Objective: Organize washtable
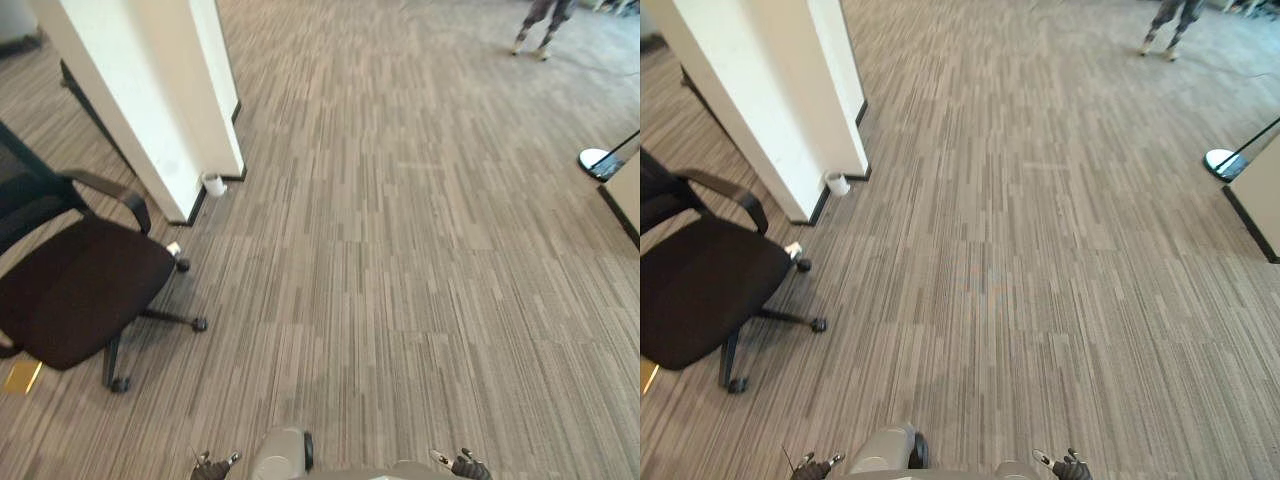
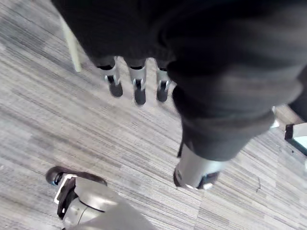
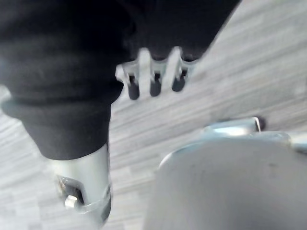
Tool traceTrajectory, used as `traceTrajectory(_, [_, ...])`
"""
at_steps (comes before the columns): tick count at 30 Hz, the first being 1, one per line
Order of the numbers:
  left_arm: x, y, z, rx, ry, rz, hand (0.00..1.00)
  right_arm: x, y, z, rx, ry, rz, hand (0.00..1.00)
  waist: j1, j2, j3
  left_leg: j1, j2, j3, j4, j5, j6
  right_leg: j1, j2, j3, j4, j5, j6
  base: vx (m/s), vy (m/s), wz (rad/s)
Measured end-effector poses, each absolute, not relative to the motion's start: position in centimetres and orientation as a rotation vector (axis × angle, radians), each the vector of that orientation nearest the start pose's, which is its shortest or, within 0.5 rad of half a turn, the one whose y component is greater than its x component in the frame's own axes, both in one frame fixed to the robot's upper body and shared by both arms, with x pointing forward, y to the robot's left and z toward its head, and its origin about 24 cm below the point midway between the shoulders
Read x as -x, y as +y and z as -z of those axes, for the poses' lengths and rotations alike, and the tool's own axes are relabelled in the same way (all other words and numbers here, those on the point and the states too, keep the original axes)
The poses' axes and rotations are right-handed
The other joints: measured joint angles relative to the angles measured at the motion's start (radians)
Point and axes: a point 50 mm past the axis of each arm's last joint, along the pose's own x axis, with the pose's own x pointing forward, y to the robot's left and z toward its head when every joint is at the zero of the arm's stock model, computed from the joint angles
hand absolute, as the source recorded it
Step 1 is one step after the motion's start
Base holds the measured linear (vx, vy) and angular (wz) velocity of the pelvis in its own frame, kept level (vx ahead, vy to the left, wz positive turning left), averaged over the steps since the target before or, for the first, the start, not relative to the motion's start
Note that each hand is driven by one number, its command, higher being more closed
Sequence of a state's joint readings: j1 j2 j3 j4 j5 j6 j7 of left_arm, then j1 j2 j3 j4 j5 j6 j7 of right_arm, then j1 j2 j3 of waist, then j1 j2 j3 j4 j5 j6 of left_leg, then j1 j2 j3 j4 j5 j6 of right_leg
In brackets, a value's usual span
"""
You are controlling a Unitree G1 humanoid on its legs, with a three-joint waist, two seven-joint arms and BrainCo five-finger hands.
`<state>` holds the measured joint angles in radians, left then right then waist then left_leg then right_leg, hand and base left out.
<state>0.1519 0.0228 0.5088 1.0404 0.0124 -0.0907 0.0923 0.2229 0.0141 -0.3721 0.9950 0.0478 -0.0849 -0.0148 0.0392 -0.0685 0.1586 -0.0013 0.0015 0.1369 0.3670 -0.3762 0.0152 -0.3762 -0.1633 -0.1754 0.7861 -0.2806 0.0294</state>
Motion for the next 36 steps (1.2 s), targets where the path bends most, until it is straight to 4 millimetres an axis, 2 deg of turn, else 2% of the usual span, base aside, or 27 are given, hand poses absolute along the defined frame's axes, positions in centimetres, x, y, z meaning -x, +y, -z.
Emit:
traceTrajectory(1, [-5.7,22.7,16.1,0.156,1.075,-0.613,0.0,-4.4,-20.1,16.5,-0.208,1.102,0.468,0.0,0.001,0.009,-0.002,0.015,0.0,-0.008,-0.011,0.005,-0.006,-0.022,0.027,-0.008,-0.139,0.014,0.006,0.37,0.081,0.12])
traceTrajectory(4, [-5.7,22.2,16.3,0.179,1.082,-0.621,0.0,-3.2,-20.7,16.6,-0.2,1.146,0.485,0.0,0.001,0.037,-0.012,0.098,-0.007,-0.036,-0.068,-0.003,0.005,-0.028,0.097,0.088,-0.489,0.156,0.005,0.48,0.052,0.3])
traceTrajectory(6, [-6.0,21.7,16.3,0.211,1.067,-0.637,0.0,-3.1,-20.7,16.7,-0.203,1.152,0.488,0.0,-0.032,0.049,-0.02,0.181,0.003,-0.084,-0.127,-0.022,-0.028,-0.03,0.09,0.07,-0.492,0.197,-0.02,0.79,-0.093,0.86])
traceTrajectory(7, [-5.4,21.1,16.5,0.222,1.088,-0.632,0.0,-2.8,-21.0,16.6,-0.19,1.158,0.489,0.0,-0.046,0.078,-0.06,0.228,0.036,-0.11,-0.13,-0.034,-0.05,-0.035,0.112,0.033,-0.445,0.233,-0.049,0.94,-0.194,0.84])
traceTrajectory(8, [-5.4,20.8,16.5,0.232,1.091,-0.633,0.0,-2.6,-21.2,16.6,-0.18,1.163,0.488,0.0,-0.054,0.082,-0.084,0.209,0.059,-0.135,0.002,-0.039,-0.061,-0.02,0.139,0.05,-0.399,0.314,-0.046,0.82,-0.168,0.52])
traceTrajectory(9, [-5.5,20.3,16.6,0.245,1.095,-0.629,0.0,-2.5,-21.9,16.5,-0.165,1.162,0.492,0.0,-0.045,0.109,-0.092,0.187,0.081,-0.136,0.093,-0.035,-0.065,-0.005,0.157,0.039,-0.38,0.294,-0.052,0.65,-0.133,0.1])
traceTrajectory(10, [-5.6,20.2,16.6,0.262,1.088,-0.641,0.0,-3.3,-22.3,16.3,-0.145,1.14,0.476,0.0,-0.042,0.129,-0.092,0.114,0.105,-0.132,0.27,0.031,-0.08,0.024,0.177,0.027,-0.346,0.247,-0.07,0.6,-0.174,-0.17])
traceTrajectory(11, [-5.9,20.1,16.6,0.283,1.074,-0.656,0.0,-3.9,-22.3,16.2,-0.135,1.12,0.466,0.0,-0.04,0.128,-0.088,0.033,0.112,-0.122,0.454,0.183,-0.053,0.055,0.188,0.017,-0.326,0.19,-0.078,0.72,-0.242,-0.32])
traceTrajectory(12, [-6.1,19.7,16.5,0.297,1.065,-0.658,0.0,-4.3,-22.7,16.0,-0.119,1.099,0.459,0.0,-0.019,0.131,-0.084,-0.05,0.154,-0.086,0.636,0.523,-0.025,0.136,0.21,0.045,-0.349,0.15,-0.103,0.71,-0.224,-0.51])
traceTrajectory(13, [-6.3,19.9,16.4,0.295,1.054,-0.661,0.0,-4.7,-22.9,15.9,-0.109,1.092,0.46,0.0,0.002,0.134,-0.074,-0.112,0.17,-0.086,0.764,0.517,-0.013,0.199,0.231,0.07,-0.382,0.127,-0.118,0.7,-0.127,-0.64])
traceTrajectory(14, [-6.6,19.8,16.3,0.293,1.042,-0.653,0.0,-4.7,-23.1,15.8,-0.102,1.092,0.463,0.0,0.008,0.142,-0.066,-0.188,0.165,-0.102,0.857,0.434,-0.002,0.262,0.245,0.084,-0.409,0.107,-0.13,0.83,-0.081,-0.69])
traceTrajectory(15, [-6.5,20.2,16.2,0.282,1.035,-0.659,0.0,-5.0,-22.9,16.0,-0.1,1.103,0.445,0.0,0.026,0.13,-0.058,-0.295,0.116,-0.11,0.878,0.332,-0.011,0.363,0.246,0.12,-0.458,0.07,-0.134,0.8,-0.087,-0.56])
traceTrajectory(17, [-6.1,20.2,16.2,0.268,1.036,-0.654,0.0,-5.5,-22.5,16.0,-0.091,1.103,0.415,0.0,0.043,0.112,-0.056,-0.385,0.075,-0.103,0.769,0.272,-0.029,0.443,0.241,0.148,-0.501,0.03,-0.128,0.64,-0.062,-0.54])
traceTrajectory(18, [-5.3,20.4,16.3,0.261,1.052,-0.664,0.0,-6.6,-22.1,15.9,-0.074,1.083,0.369,0.0,0.061,0.098,-0.059,-0.439,0.045,-0.078,0.549,0.242,-0.053,0.499,0.241,0.175,-0.512,-0.021,-0.117,0.79,-0.026,-0.49])
traceTrajectory(20, [-4.5,20.5,16.3,0.262,1.068,-0.676,0.0,-8.0,-21.4,15.8,-0.056,1.06,0.315,0.0,0.068,0.089,-0.059,-0.475,0.027,-0.073,0.311,0.244,-0.056,0.551,0.245,0.195,-0.511,-0.077,-0.111,0.71,0.021,-0.43])
traceTrajectory(22, [-3.0,20.9,16.4,0.249,1.099,-0.696,0.0,-9.7,-19.6,15.7,-0.025,1.035,0.211,0.0,0.105,0.06,-0.065,-0.489,0.014,-0.048,0.079,0.259,-0.047,0.632,0.229,0.25,-0.53,-0.15,-0.098,0.75,0.129,-0.75])
traceTrajectory(23, [-2.3,21.4,16.4,0.24,1.11,-0.712,0.0,-9.8,-18.3,15.9,-0.04,1.038,0.17,0.0,0.133,0.013,-0.081,-0.485,-0.001,-0.008,0.1,0.354,-0.004,0.67,0.191,0.285,-0.539,-0.17,-0.074,0.89,0.18,-0.66])
traceTrajectory(24, [-1.8,21.8,16.3,0.229,1.121,-0.721,0.0,-9.8,-17.6,15.9,-0.059,1.04,0.155,0.0,0.144,-0.001,-0.1,-0.477,-0.017,0.012,0.113,0.375,0.059,0.668,0.169,0.298,-0.515,-0.173,-0.066,0.96,0.188,-0.36])
traceTrajectory(25, [-1.9,22.4,16.3,0.216,1.118,-0.723,0.0,-10.2,-16.5,16.0,-0.085,1.035,0.134,0.0,0.14,-0.043,-0.102,-0.475,-0.038,0.036,0.174,0.318,0.093,0.649,0.142,0.318,-0.417,-0.15,-0.03,0.97,0.194,0.06])
traceTrajectory(27, [-1.9,22.7,16.2,0.213,1.119,-0.727,0.0,-9.9,-16.5,16.1,-0.153,1.036,0.194,0.0,0.14,-0.053,-0.1,-0.43,-0.056,0.048,0.249,0.243,0.126,0.598,0.151,0.323,-0.202,0.019,0.001,1.0,0.238,0.22])
traceTrajectory(28, [-1.6,23.0,16.2,0.209,1.122,-0.735,0.0,-8.8,-16.9,16.3,-0.188,1.055,0.252,0.0,0.136,-0.058,-0.095,-0.314,-0.107,0.019,0.177,0.163,0.152,0.533,0.158,0.322,0.025,0.227,0.113,0.93,0.204,0.47])
traceTrajectory(29, [-1.6,23.5,16.1,0.188,1.128,-0.721,0.0,-8.4,-17.4,16.4,-0.185,1.062,0.27,0.0,0.109,-0.082,-0.09,-0.23,-0.141,-0.018,0.161,0.123,0.131,0.425,0.168,0.329,0.355,0.331,0.225,0.87,0.16,0.61])
traceTrajectory(30, [-1.4,23.5,16.2,0.177,1.143,-0.708,0.0,-8.1,-17.8,16.4,-0.177,1.065,0.278,0.0,0.095,-0.076,-0.087,-0.19,-0.152,-0.041,0.164,0.1,0.135,0.36,0.171,0.317,0.515,0.337,0.236,0.65,0.036,0.73])
traceTrajectory(31, [-1.1,23.4,16.4,0.163,1.172,-0.687,0.0,-7.2,-18.5,16.4,-0.161,1.079,0.293,0.0,0.074,-0.049,-0.076,-0.113,-0.16,-0.063,0.158,0.077,0.144,0.252,0.164,0.29,0.752,0.324,0.233,0.56,0.022,0.59])
traceTrajectory(32, [-1.1,23.3,16.5,0.155,1.189,-0.665,0.0,-7.4,-19.0,16.2,-0.187,1.048,0.331,0.0,0.055,-0.033,-0.07,-0.034,-0.158,-0.105,0.134,0.076,0.144,0.152,0.162,0.271,0.891,0.299,0.228,0.53,0.005,0.59])
traceTrajectory(34, [-1.3,22.8,16.6,0.146,1.203,-0.623,0.0,-7.7,-20.3,15.8,-0.167,1.008,0.367,0.0,0.014,0.007,-0.071,0.062,-0.114,-0.184,0.103,0.073,0.138,0.03,0.158,0.217,0.916,0.274,0.192,0.53,-0.046,1.0])
traceTrajectory(36, [-2.6,22.5,16.6,0.159,1.164,-0.606,0.0,-7.1,-20.7,15.8,-0.158,1.017,0.379,0.0,0.004,0.024,-0.067,0.144,-0.067,-0.231,0.049,0.061,0.105,-0.066,0.14,0.204,0.773,0.245,0.19,0.6,-0.07,1.08])
